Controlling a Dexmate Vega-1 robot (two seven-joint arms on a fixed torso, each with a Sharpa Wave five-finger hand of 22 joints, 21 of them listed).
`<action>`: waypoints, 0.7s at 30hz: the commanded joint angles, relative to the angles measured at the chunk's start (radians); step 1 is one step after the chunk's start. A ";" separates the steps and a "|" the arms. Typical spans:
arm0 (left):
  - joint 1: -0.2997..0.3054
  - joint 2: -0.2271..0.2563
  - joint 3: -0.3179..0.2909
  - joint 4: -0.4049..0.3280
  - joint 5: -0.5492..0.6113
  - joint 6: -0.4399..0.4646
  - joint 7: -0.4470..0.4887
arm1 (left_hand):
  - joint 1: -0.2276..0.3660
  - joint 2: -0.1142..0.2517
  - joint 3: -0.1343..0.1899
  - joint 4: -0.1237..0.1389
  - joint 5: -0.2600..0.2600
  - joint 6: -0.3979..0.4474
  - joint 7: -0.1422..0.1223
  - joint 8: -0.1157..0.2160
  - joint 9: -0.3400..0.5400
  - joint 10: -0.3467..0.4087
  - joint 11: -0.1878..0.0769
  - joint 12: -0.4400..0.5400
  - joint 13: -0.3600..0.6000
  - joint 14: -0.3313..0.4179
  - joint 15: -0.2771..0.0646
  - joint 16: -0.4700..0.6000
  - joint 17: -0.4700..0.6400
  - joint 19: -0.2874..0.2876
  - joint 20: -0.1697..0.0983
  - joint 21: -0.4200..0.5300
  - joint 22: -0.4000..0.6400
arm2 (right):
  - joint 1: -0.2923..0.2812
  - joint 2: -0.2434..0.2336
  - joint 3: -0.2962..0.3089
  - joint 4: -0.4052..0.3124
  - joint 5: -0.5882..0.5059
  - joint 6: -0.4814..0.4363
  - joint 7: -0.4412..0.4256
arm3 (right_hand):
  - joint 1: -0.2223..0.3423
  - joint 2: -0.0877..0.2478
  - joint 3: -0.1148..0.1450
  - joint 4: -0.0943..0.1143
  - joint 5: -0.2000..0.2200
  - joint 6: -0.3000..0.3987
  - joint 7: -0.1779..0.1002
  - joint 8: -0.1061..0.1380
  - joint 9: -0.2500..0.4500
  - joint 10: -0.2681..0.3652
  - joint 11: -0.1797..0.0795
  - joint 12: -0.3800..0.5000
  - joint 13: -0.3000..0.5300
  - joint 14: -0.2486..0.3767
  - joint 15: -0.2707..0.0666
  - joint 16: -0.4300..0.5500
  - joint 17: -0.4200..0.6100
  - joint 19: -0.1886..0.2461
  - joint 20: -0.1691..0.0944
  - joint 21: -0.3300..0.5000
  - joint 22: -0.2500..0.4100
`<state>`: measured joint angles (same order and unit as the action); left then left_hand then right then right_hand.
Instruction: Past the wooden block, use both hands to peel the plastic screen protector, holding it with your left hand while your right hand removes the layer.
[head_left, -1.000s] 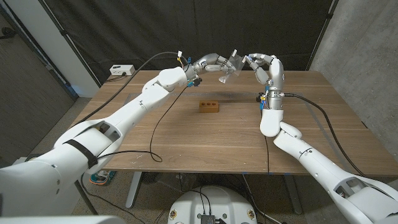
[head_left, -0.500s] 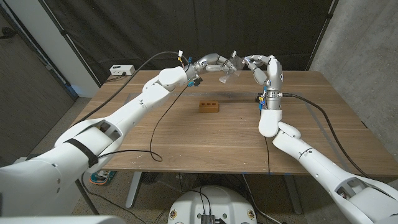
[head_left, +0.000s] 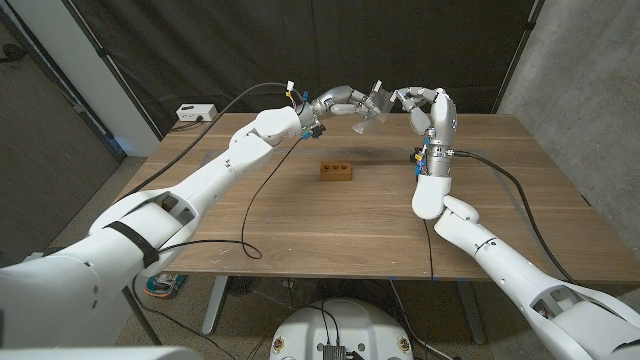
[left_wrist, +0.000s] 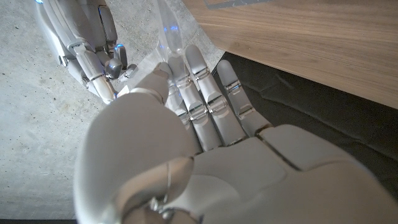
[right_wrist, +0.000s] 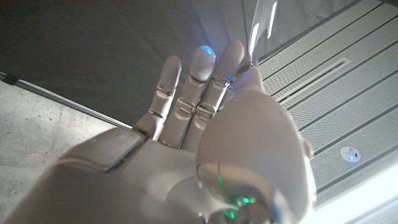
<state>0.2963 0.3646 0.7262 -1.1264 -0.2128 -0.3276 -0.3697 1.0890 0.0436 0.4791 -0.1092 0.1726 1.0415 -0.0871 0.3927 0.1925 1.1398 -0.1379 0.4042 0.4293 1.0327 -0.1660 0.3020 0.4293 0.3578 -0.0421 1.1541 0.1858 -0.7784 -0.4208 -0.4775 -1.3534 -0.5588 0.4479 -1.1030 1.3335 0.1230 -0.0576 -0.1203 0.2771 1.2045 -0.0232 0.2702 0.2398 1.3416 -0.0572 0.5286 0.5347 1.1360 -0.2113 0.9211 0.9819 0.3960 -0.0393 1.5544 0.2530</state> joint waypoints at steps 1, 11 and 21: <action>-0.011 -0.011 0.000 0.026 -0.009 -0.011 -0.011 | -0.003 0.007 0.010 0.001 0.005 0.125 0.088 0.069 0.095 0.019 -0.013 0.001 0.002 0.009 -0.051 -0.005 0.003 -0.006 -0.019 0.006 0.002 | 0.012 -0.057 -0.042 -0.039 -0.031 -0.066 0.053 | 0.019 0.002 0.011 -0.013 -0.019 0.034 0.013 0.014 0.004 0.036 -0.003 0.022 0.022 0.017 -0.015 0.024 0.040 0.010 -0.122 -0.023 -0.016; -0.022 -0.021 0.003 0.057 -0.010 -0.022 -0.018 | -0.005 0.006 0.013 -0.001 0.005 0.124 0.089 0.067 0.097 0.019 -0.013 0.000 0.002 0.013 -0.053 -0.006 0.006 -0.009 -0.018 0.009 0.001 | 0.040 -0.083 -0.081 -0.047 -0.024 -0.097 0.081 | -0.018 0.011 0.035 0.000 -0.023 0.063 0.033 0.032 0.026 0.062 -0.036 0.128 0.127 0.040 -0.009 0.097 0.195 0.053 -0.090 -0.082 -0.063; -0.044 -0.041 0.008 0.116 -0.017 -0.047 -0.042 | -0.009 0.004 0.015 -0.001 0.005 0.124 0.087 0.066 0.097 0.017 -0.012 -0.001 0.006 0.012 -0.051 -0.009 0.009 -0.009 -0.018 0.014 0.001 | 0.051 -0.009 -0.044 0.010 -0.176 -0.147 -0.014 | -0.028 0.014 0.057 -0.001 0.019 0.075 0.040 0.055 0.053 0.067 -0.051 0.191 0.189 0.049 -0.009 0.123 0.245 0.073 -0.085 -0.090 -0.062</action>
<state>0.2720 0.3418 0.7297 -1.0635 -0.2235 -0.3525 -0.3929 1.0870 0.0415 0.4860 -0.1104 0.1706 1.0415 -0.0871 0.3927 0.1925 1.1398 -0.1379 0.4013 0.4293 1.0383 -0.1715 0.2943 0.4339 0.3516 -0.0411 1.1618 0.1859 -0.7370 -0.4898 -0.5533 -1.3910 -0.6052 0.3420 -1.0539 1.3127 0.1374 -0.0213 -0.1092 0.2873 1.2242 -0.0191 0.2770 0.2375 1.4057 -0.1012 0.7083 0.7125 1.1678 -0.2108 1.0324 1.2196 0.4569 -0.0463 1.4664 0.1888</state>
